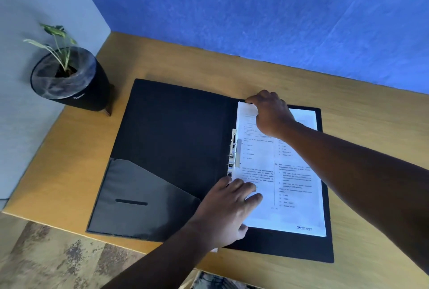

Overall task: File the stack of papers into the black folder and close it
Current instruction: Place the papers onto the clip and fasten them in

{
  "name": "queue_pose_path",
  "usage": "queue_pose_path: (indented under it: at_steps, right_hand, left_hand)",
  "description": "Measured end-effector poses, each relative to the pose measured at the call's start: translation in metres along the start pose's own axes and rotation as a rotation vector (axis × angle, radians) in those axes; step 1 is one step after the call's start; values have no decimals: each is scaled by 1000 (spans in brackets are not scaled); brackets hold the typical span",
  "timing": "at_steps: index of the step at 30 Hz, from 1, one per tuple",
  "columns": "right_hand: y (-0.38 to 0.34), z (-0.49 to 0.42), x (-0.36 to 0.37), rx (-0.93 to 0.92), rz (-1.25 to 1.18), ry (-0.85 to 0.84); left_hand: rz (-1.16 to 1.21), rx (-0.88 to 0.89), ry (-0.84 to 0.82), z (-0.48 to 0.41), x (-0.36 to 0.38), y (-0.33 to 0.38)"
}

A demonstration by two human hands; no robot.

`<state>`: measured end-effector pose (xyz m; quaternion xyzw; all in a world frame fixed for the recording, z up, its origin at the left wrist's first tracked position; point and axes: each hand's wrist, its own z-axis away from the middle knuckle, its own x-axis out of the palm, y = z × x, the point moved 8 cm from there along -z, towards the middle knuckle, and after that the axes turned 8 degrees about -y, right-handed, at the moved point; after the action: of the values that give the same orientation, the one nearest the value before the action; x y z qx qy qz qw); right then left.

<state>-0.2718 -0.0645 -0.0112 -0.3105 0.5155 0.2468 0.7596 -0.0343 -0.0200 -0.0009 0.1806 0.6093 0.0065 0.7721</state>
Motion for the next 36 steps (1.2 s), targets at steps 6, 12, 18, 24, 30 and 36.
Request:
queue_pose_path:
  at_steps: [6,12,18,24,30,36]
  right_hand:
    - [2,1,-4,-52,-43,7]
    - [79,17,-44,162,-380,199]
    - [152,39,-33,323,-257,6]
    - [139,42,-20,202,-18,-106]
    - [129,53,-18,171,-96,-61]
    - [160,71,-14,582,-489,67]
  left_hand:
    - [-11,-59,23,2,-3,-3]
    - [17,47,44,-26,-17,24]
    - [-51,300,-14,-82,-3,90]
    - [-212,408,-175,-114,23,122]
    - [-139,398,-107,-119,17,121]
    - [-128,389,-99,-119,17,121]
